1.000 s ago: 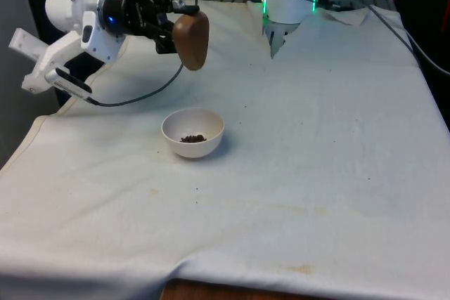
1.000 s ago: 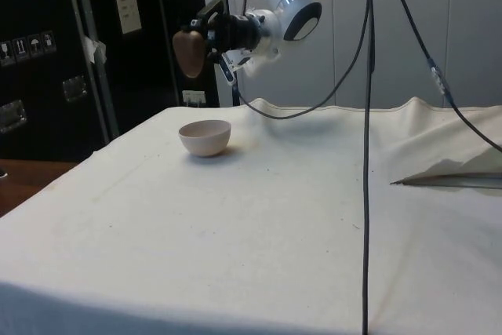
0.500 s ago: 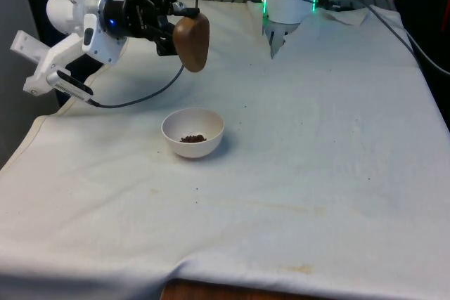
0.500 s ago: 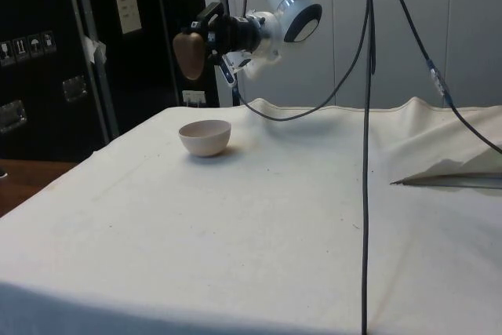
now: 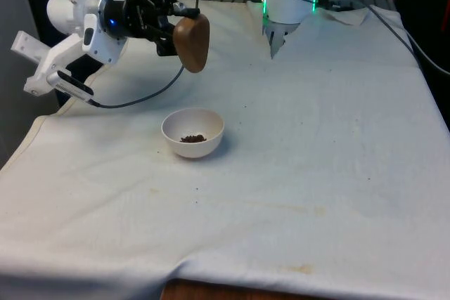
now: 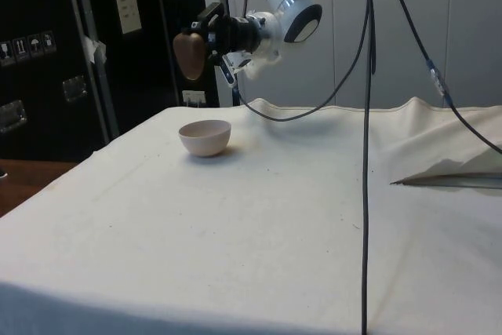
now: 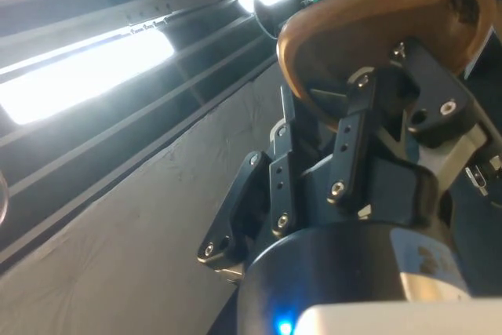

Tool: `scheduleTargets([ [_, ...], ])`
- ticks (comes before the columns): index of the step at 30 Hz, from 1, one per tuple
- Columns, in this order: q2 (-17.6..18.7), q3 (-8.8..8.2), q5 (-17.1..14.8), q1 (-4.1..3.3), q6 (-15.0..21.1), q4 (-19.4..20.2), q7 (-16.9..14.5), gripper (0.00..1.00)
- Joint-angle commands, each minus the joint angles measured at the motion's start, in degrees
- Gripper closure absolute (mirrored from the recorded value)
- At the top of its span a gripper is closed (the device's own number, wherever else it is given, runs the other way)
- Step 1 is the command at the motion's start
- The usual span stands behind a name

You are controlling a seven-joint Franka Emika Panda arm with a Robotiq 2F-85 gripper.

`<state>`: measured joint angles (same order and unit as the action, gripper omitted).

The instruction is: Pour the coffee beans from the cup into the bowl.

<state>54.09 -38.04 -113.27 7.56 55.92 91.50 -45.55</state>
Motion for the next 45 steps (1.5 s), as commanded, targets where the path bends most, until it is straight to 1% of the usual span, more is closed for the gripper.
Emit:
scheduleTargets([
  [1, -0.1, 0.00, 0.1, 0.06, 0.0, 0.0, 0.2, 1.00],
  [8, -0.1, 0.00, 0.0, 0.00, 0.0, 0.1, -0.1, 1.00],
  [12, 0.1, 0.52, -0.9, 0.52, -1.4, 0.2, 0.1, 1.00],
  [14, 0.2, 0.57, -1.6, 0.63, -2.0, 0.3, 0.2, 1.00],
  [15, 0.1, 0.00, -1.3, 0.11, -1.8, 0.5, -0.3, 1.00],
  [16, 0.3, 0.57, -1.9, 0.69, -2.3, 0.3, 0.3, 1.00],
  [23, 1.1, 0.57, -4.9, 0.97, -4.9, 0.6, 1.1, 1.00],
  [24, 1.2, 0.57, -5.2, 0.97, -5.3, 0.6, 1.1, 1.00],
  [25, 1.1, -0.06, -4.7, 0.46, -4.9, 0.8, 0.5, 1.00],
  [26, 1.3, 0.57, -5.5, 1.03, -5.6, 0.6, 1.3, 1.00],
  [28, 1.7, 0.46, -6.3, 0.97, -6.2, 0.7, 1.5, 1.00],
  [30, 1.7, 0.40, -6.4, 0.97, -6.4, 0.7, 1.5, 1.00],
  [33, 1.8, 0.11, -6.4, 0.80, -6.5, 0.7, 1.3, 1.00],
  [34, 1.8, -0.06, -6.2, 0.57, -6.5, 0.9, 0.9, 1.00],
  [35, 1.8, 0.11, -6.4, 0.74, -6.5, 0.7, 1.2, 1.00],
  [43, 1.8, -0.06, -6.2, 0.57, -6.5, 0.9, 0.5, 1.00],
  [45, 1.7, 0.00, -6.2, 0.63, -6.5, 0.9, 0.6, 1.00],
])
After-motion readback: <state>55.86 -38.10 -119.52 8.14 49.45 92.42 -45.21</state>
